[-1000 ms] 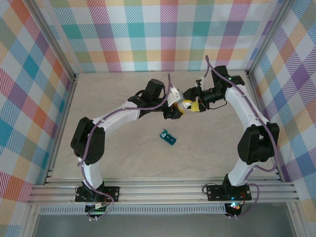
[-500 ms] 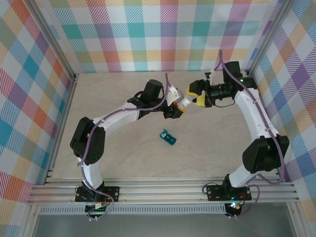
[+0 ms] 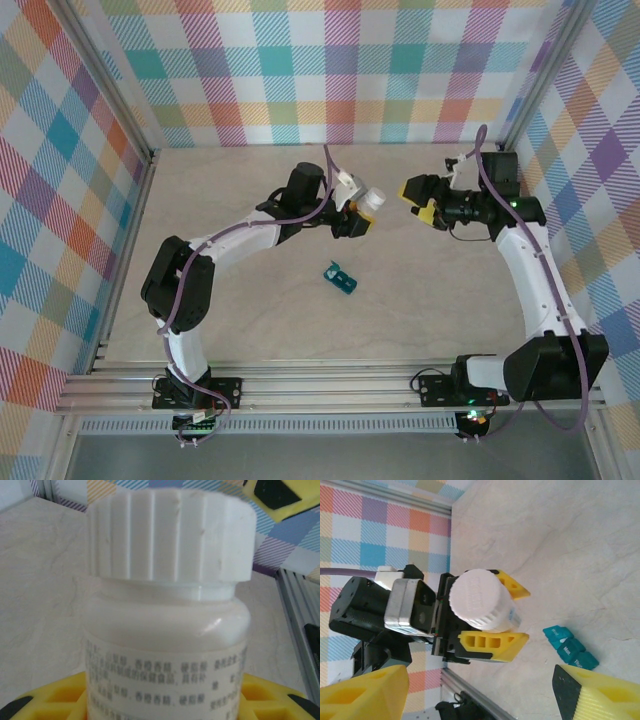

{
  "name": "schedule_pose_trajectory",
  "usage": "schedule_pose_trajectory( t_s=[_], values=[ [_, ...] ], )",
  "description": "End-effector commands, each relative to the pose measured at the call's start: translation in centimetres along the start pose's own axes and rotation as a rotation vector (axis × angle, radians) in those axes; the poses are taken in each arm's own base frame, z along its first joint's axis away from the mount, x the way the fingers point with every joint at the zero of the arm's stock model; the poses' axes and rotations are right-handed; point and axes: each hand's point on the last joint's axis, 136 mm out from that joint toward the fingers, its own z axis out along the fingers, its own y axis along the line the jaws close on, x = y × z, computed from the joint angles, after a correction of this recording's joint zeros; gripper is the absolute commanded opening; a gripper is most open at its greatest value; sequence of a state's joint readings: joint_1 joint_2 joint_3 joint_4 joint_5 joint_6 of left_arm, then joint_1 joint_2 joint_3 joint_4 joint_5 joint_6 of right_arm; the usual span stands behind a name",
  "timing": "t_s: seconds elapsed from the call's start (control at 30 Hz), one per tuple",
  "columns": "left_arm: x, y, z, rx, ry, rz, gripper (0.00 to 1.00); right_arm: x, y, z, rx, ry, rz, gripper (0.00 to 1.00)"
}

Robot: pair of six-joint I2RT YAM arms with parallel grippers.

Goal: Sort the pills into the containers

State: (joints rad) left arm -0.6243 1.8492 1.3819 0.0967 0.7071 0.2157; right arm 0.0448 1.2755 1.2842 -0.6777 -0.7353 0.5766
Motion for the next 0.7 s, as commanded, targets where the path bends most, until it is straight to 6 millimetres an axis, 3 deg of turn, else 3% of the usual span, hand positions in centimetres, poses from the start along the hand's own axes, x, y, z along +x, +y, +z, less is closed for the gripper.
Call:
schedule_pose_trajectory(
  t_s=[0.0,0.27,0.5,0.67],
  values=[
    [-3.4,-0.8,-1.4,0.017,-0.109,0.003,0.0,-0.6,-0.6,-0.8,0.048,-0.073,0.007,0.76],
    [-7.2,-0.9,-2.6,0.014,-0.174,-0.033,0.0,0.3,-0.5,-2.2,0.085,-0.099,0.036,0.76],
    [-12.6,-1.4,-5.0,-0.002,-0.229,0.037,0.0,-0.7,1.0,-3.0,0.083,-0.117,0.003,0.76],
    [-14.8,-1.8,-5.9,0.007,-0.263,0.049,0.0,-1.2,1.5,-3.4,0.099,-0.127,-0.032,0.76]
  ],
)
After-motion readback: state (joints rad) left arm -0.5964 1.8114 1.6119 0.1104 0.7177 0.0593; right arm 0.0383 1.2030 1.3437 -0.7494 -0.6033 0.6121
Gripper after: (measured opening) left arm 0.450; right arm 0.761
